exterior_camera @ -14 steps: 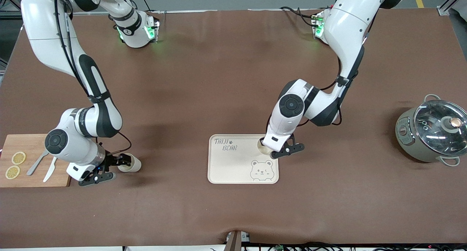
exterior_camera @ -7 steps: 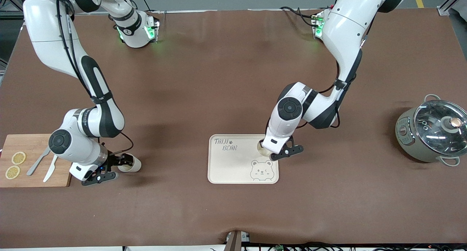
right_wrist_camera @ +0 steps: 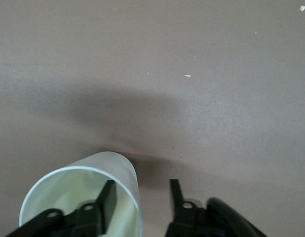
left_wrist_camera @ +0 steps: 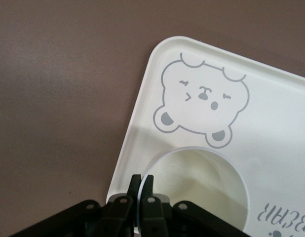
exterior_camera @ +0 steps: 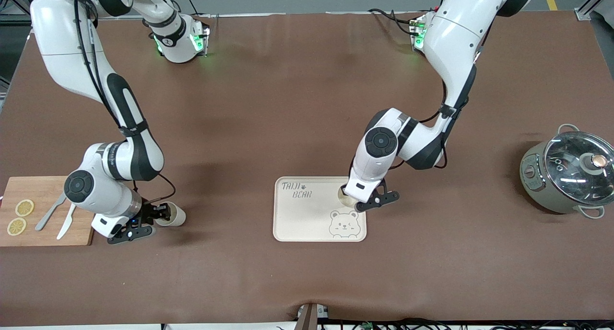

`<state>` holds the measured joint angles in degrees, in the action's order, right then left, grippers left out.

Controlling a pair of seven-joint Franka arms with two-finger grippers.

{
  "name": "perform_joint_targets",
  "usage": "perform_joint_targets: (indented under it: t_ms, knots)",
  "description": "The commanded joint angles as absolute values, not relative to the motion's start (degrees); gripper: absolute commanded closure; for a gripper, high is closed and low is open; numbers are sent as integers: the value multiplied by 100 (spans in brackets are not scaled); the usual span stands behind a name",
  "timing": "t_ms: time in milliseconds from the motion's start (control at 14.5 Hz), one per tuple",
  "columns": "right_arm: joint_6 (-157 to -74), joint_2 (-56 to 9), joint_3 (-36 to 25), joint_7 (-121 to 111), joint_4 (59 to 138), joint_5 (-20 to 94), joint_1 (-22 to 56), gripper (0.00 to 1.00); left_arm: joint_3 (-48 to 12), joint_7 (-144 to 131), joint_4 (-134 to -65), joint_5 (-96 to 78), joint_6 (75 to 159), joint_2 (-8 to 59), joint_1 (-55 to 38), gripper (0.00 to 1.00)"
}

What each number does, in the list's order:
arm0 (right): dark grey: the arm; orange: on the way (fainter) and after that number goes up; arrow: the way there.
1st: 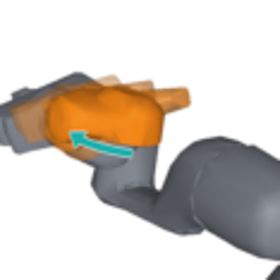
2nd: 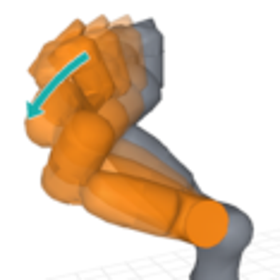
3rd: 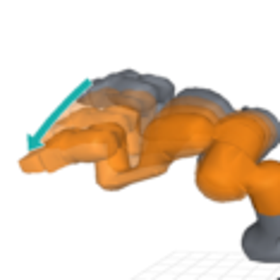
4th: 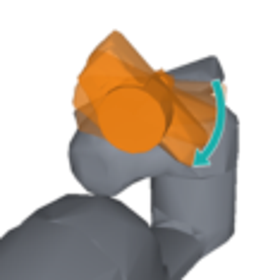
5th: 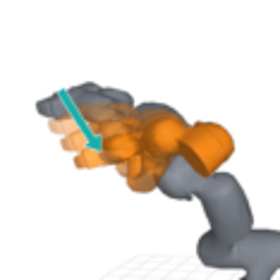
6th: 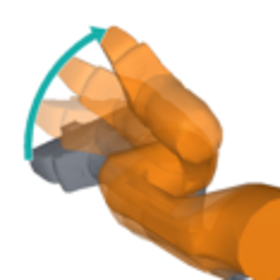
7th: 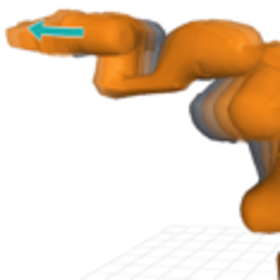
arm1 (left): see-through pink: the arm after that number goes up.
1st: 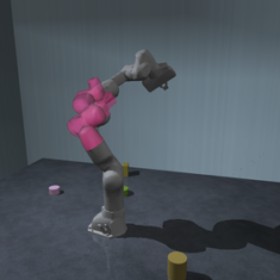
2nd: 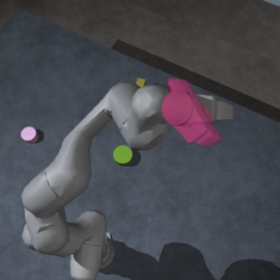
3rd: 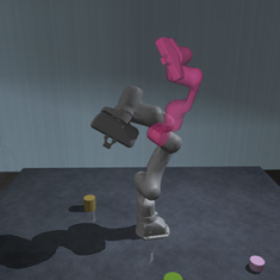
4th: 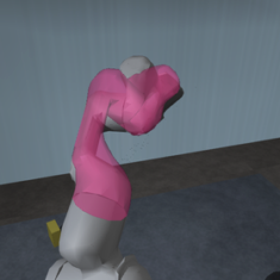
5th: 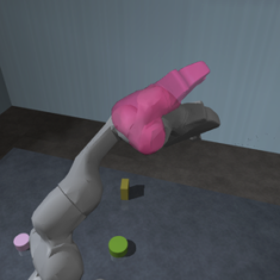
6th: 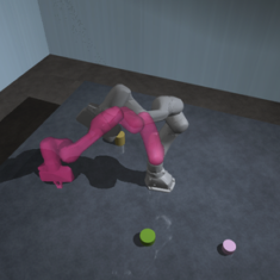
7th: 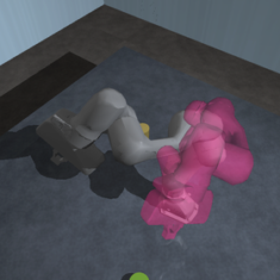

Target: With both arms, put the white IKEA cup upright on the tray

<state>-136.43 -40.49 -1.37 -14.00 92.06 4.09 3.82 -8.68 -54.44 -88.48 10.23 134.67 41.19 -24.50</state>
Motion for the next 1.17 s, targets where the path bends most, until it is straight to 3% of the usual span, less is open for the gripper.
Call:
perform_joint_targets:
  t_ms: [0, 138, 621, 759, 828, 897, 1103]
  knots:
    - [-13693, -4052, -149, -1389, 9220, 466, 448, 95, -800, -5687, -8710, 1248, 13561, 4210, -2514, 100]
    - [-13693, -4052, -149, -1389, 9211, 466, 457, 100, -773, -5695, -8710, 1257, 13570, 4219, -2514, 100]
    - [-13579, -4026, -141, -1345, 9001, 483, 466, 100, -773, -5933, -8710, 1529, 13939, 4368, -2514, 100]
    - [-13169, -4017, -141, -1144, 8677, 483, 518, 100, -773, -5933, -8701, 1582, 13966, 4386, -2514, 100]
    - [-12853, -4017, -141, -864, 8440, 483, 606, 100, -782, -5933, -8701, 1599, 13975, 4394, -2505, 88]
    - [-12493, -4008, -141, -470, 8176, 483, 763, 100, -774, -5924, -8701, 1608, 13983, 4403, -2514, 1]
    - [-11717, -4008, -141, 988, 7552, 457, 1255, 100, -782, -5968, -8701, 1644, 13975, 4377, -2531, 0]
